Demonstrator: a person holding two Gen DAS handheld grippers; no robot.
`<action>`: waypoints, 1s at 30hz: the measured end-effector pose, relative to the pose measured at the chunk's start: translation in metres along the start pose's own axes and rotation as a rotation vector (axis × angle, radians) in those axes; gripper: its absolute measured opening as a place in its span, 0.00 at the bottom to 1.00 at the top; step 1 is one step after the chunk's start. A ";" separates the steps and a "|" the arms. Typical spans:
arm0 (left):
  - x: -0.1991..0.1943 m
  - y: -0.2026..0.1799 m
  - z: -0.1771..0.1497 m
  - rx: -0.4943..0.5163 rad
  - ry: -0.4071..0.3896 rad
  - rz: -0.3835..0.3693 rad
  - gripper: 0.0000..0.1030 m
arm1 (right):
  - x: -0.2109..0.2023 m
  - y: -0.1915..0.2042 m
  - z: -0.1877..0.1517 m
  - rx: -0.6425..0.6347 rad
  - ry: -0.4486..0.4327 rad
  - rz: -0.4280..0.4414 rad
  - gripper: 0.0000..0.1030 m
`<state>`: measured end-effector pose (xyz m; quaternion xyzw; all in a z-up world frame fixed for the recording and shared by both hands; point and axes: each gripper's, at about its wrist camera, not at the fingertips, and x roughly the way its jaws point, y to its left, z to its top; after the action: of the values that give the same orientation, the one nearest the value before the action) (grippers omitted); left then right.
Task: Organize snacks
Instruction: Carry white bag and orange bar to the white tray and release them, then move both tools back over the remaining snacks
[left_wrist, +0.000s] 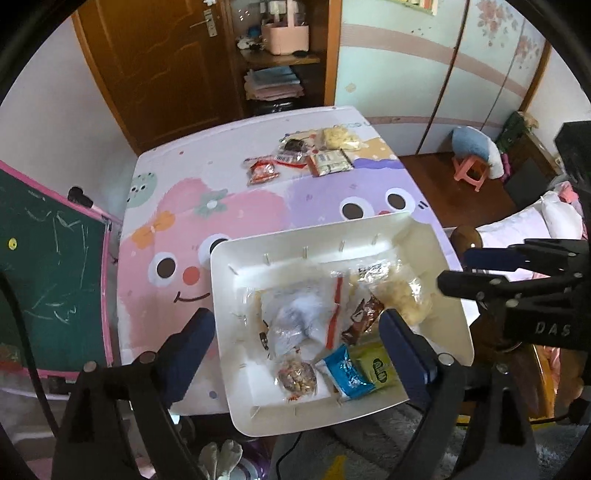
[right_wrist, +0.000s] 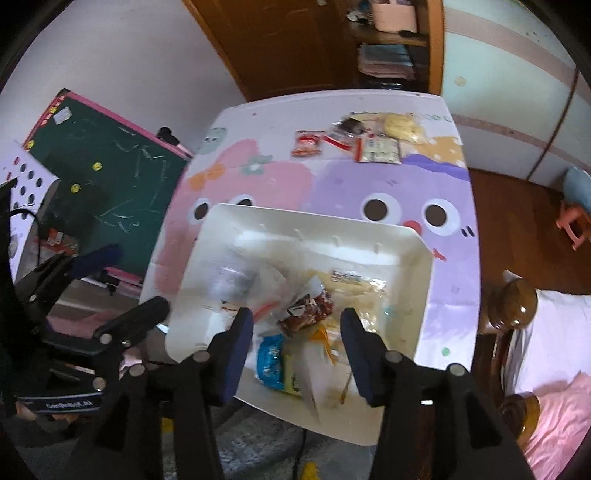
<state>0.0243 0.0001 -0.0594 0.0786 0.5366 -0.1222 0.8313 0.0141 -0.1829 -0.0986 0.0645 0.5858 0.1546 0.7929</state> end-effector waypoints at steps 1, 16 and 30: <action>0.001 0.001 0.000 -0.010 0.004 -0.001 0.87 | -0.001 -0.001 0.000 0.004 -0.001 -0.008 0.48; 0.001 -0.009 0.008 -0.008 -0.001 0.022 0.87 | -0.006 -0.001 -0.002 -0.053 -0.007 -0.083 0.48; 0.001 -0.014 0.019 -0.010 -0.017 0.024 0.87 | -0.015 -0.009 0.005 -0.062 -0.032 -0.094 0.48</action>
<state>0.0373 -0.0180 -0.0521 0.0799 0.5291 -0.1101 0.8376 0.0169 -0.1960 -0.0861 0.0149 0.5703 0.1341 0.8103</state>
